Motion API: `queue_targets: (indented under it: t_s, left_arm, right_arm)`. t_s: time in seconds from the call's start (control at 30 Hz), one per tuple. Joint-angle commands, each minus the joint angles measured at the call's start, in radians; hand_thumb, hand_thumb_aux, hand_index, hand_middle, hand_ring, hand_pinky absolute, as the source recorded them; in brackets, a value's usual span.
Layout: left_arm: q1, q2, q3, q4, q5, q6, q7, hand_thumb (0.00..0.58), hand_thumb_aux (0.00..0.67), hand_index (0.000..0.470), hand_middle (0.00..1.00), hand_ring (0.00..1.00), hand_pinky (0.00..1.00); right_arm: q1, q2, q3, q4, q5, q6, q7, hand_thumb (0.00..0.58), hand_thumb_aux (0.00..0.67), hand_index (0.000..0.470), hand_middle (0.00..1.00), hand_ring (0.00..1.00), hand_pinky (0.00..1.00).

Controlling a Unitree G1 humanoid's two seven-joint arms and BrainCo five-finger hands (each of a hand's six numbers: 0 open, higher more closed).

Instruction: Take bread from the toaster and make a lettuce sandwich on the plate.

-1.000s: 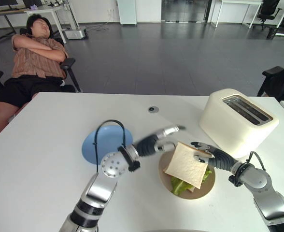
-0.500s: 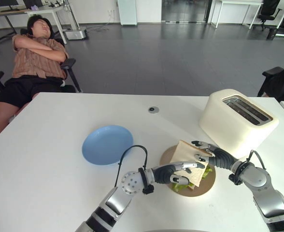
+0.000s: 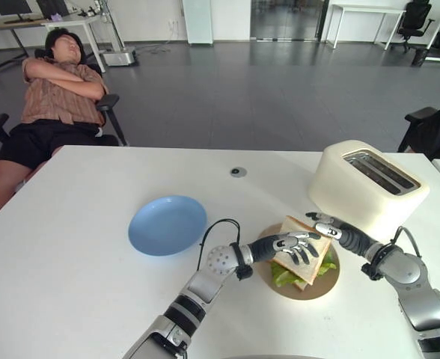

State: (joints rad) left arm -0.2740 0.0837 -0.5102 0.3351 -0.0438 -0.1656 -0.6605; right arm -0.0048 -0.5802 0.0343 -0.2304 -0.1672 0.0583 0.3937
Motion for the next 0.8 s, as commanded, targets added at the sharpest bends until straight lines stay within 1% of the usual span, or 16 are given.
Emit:
queue_targets:
  t_s: [0.03,0.1,0.17,0.27,0.33,0.4,0.47,0.53,0.6,0.67,0.7,0.73,0.77,0.8]
  left_arm:
    - [0.087,0.04,-0.079,0.183,0.083,0.19,-0.05,0.0,0.0,0.0,0.0,0.0,0.0]
    - [0.084,0.039,-0.081,0.186,0.086,0.192,-0.052,0.0,0.0,0.0,0.0,0.0,0.0]
    - [0.083,0.038,-0.082,0.184,0.089,0.195,-0.05,0.0,0.0,0.0,0.0,0.0,0.0]
    - [0.083,0.044,-0.077,0.162,0.097,0.189,-0.034,0.0,0.0,0.0,0.0,0.0,0.0]
    - [0.085,0.056,-0.043,0.095,0.072,0.179,-0.025,0.0,0.0,0.0,0.0,0.0,0.0]
    - [0.102,0.063,0.005,-0.04,-0.009,0.183,-0.047,0.0,0.0,0.0,0.0,0.0,0.0]
    - [0.141,0.06,0.066,-0.308,-0.233,0.244,-0.127,0.0,0.0,0.0,0.0,0.0,0.0]
    - [0.161,0.068,0.096,-0.501,-0.378,0.293,-0.172,0.0,0.0,0.0,0.0,0.0,0.0]
    - [0.168,0.09,0.102,-0.598,-0.429,0.321,-0.197,0.0,0.0,0.0,0.0,0.0,0.0]
    - [0.187,0.13,0.095,-0.691,-0.501,0.368,-0.246,0.0,0.0,0.0,0.0,0.0,0.0]
    - [0.2,0.157,0.087,-0.734,-0.543,0.404,-0.274,0.0,0.0,0.0,0.15,0.15,0.15]
    - [0.216,0.184,0.076,-0.769,-0.578,0.443,-0.294,0.313,0.215,0.151,1.0,1.0,1.0]
    - [0.229,0.211,0.066,-0.792,-0.6,0.473,-0.314,0.58,0.67,0.47,1.0,1.0,1.0]
    - [0.242,0.248,0.047,-0.804,-0.593,0.489,-0.341,0.58,0.67,0.47,1.0,1.0,1.0]
  right_arm:
    - [-0.208,0.058,-0.13,-0.112,-0.056,-0.207,-0.225,0.0,0.0,0.0,0.0,0.0,0.0]
    - [-0.225,0.062,-0.153,-0.121,-0.06,-0.255,-0.26,0.0,0.0,0.0,0.0,0.0,0.0]
    - [-0.232,0.058,-0.16,-0.123,-0.06,-0.281,-0.267,0.0,0.0,0.0,0.0,0.0,0.0]
    - [-0.23,0.061,-0.16,-0.126,-0.023,-0.279,-0.246,0.0,0.0,0.0,0.0,0.0,0.0]
    - [-0.211,0.064,-0.142,-0.137,0.073,-0.228,-0.176,0.0,0.0,0.0,0.0,0.0,0.0]
    - [-0.181,0.062,-0.127,-0.154,0.162,-0.166,-0.102,0.0,0.0,0.0,0.0,0.0,0.0]
    - [-0.151,0.051,-0.113,-0.168,0.248,-0.087,-0.023,0.0,0.0,0.0,0.0,0.0,0.0]
    - [-0.12,0.03,-0.097,-0.188,0.317,-0.021,0.055,0.0,0.0,0.0,0.0,0.0,0.0]
    - [-0.079,0.001,-0.083,-0.217,0.356,0.027,0.126,0.0,0.0,0.0,0.0,0.0,0.0]
    - [-0.02,-0.059,-0.063,-0.251,0.405,0.084,0.233,0.0,0.0,0.0,0.0,0.0,0.0]
    - [0.014,-0.1,-0.053,-0.266,0.428,0.107,0.297,0.39,0.286,0.201,0.08,0.08,0.08]
    - [0.041,-0.136,-0.047,-0.276,0.457,0.131,0.358,0.532,0.478,0.335,0.92,0.92,0.92]
    - [0.059,-0.165,-0.044,-0.281,0.475,0.147,0.405,0.58,0.67,0.47,1.0,1.0,1.0]
    - [0.085,-0.199,-0.042,-0.289,0.496,0.165,0.458,0.58,0.67,0.47,1.0,1.0,1.0]
